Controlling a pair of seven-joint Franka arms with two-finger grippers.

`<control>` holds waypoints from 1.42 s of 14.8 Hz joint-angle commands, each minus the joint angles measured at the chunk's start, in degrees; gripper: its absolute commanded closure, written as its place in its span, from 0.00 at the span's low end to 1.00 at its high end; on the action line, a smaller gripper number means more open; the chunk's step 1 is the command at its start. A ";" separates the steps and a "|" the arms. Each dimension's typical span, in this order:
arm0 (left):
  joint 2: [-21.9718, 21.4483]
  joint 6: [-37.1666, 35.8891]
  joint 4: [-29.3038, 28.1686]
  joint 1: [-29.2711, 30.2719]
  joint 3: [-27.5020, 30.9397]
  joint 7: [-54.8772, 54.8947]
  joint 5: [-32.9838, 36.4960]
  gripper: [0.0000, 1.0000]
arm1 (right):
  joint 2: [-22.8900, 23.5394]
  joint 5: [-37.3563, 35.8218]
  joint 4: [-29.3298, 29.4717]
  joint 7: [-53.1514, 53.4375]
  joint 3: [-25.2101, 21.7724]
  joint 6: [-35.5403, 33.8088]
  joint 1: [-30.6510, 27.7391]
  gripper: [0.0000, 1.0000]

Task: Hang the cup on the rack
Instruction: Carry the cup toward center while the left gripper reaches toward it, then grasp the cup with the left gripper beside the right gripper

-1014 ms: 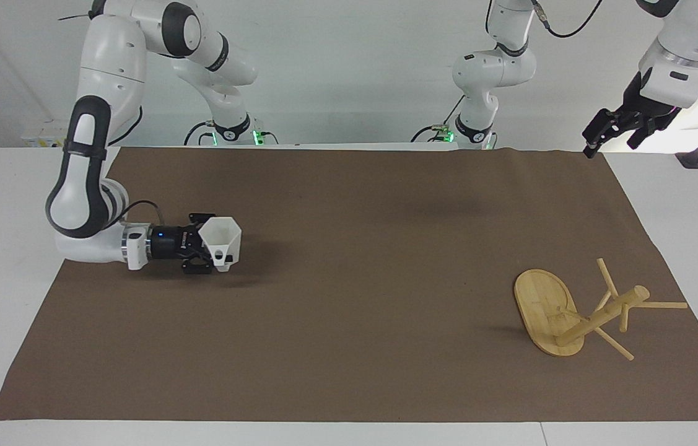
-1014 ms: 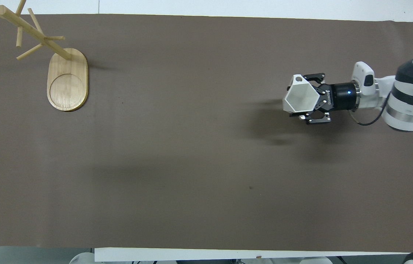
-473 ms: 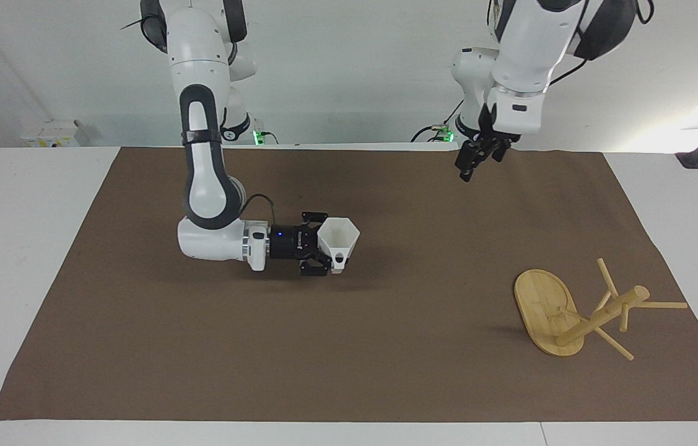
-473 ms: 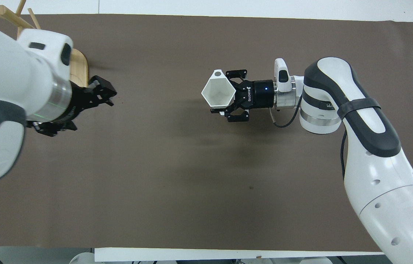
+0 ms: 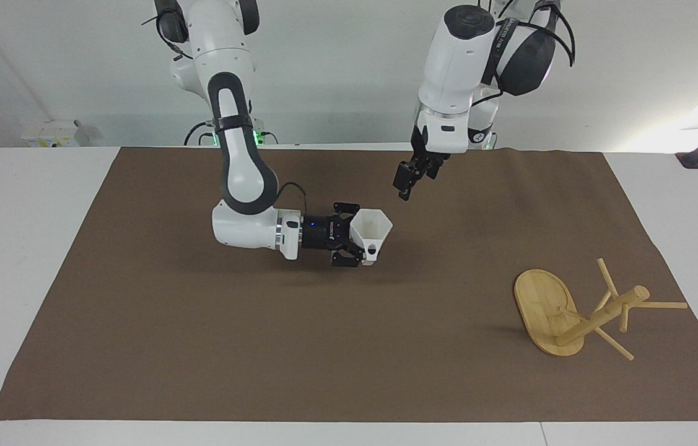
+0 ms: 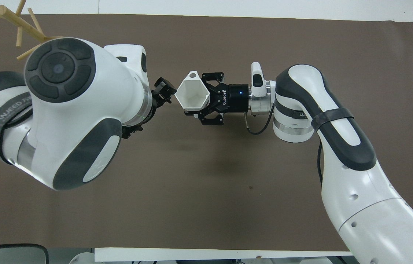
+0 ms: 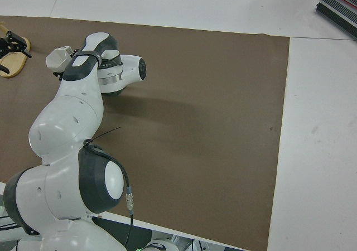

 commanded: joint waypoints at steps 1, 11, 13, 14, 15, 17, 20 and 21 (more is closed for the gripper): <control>1.25 3.00 0.13 -1.13 1.04 -0.65 -0.69 0.03 | -0.97 1.83 -0.44 1.38 -0.19 1.15 0.42 0.79; 6.35 9.33 1.28 -2.36 1.04 6.18 0.54 0.39 | -0.88 1.91 -0.43 1.38 -0.27 2.56 0.68 0.79; 6.88 10.04 1.36 -2.36 1.04 9.00 0.54 0.48 | -0.88 2.00 -0.43 1.38 -0.19 2.65 0.68 0.79; 6.88 10.21 1.36 -2.36 0.96 10.41 0.54 0.59 | -0.88 2.00 -0.43 1.38 -0.18 2.65 0.68 0.79; 6.88 10.22 1.36 -2.28 0.96 11.73 0.45 0.67 | -0.88 2.35 -0.43 1.38 -0.27 2.65 0.68 0.79; 7.14 11.09 1.36 -2.28 0.96 14.80 0.10 0.80 | -0.88 2.97 -0.43 1.38 -0.27 3.35 0.68 0.78; 7.14 11.80 1.36 -2.36 0.87 15.34 -0.25 1.00 | -0.88 3.06 -0.43 1.47 -0.19 3.62 0.86 0.78; 7.14 11.88 1.28 -2.36 0.87 15.34 -0.51 1.00 | -0.88 3.06 -0.43 1.47 -0.18 3.70 0.86 0.78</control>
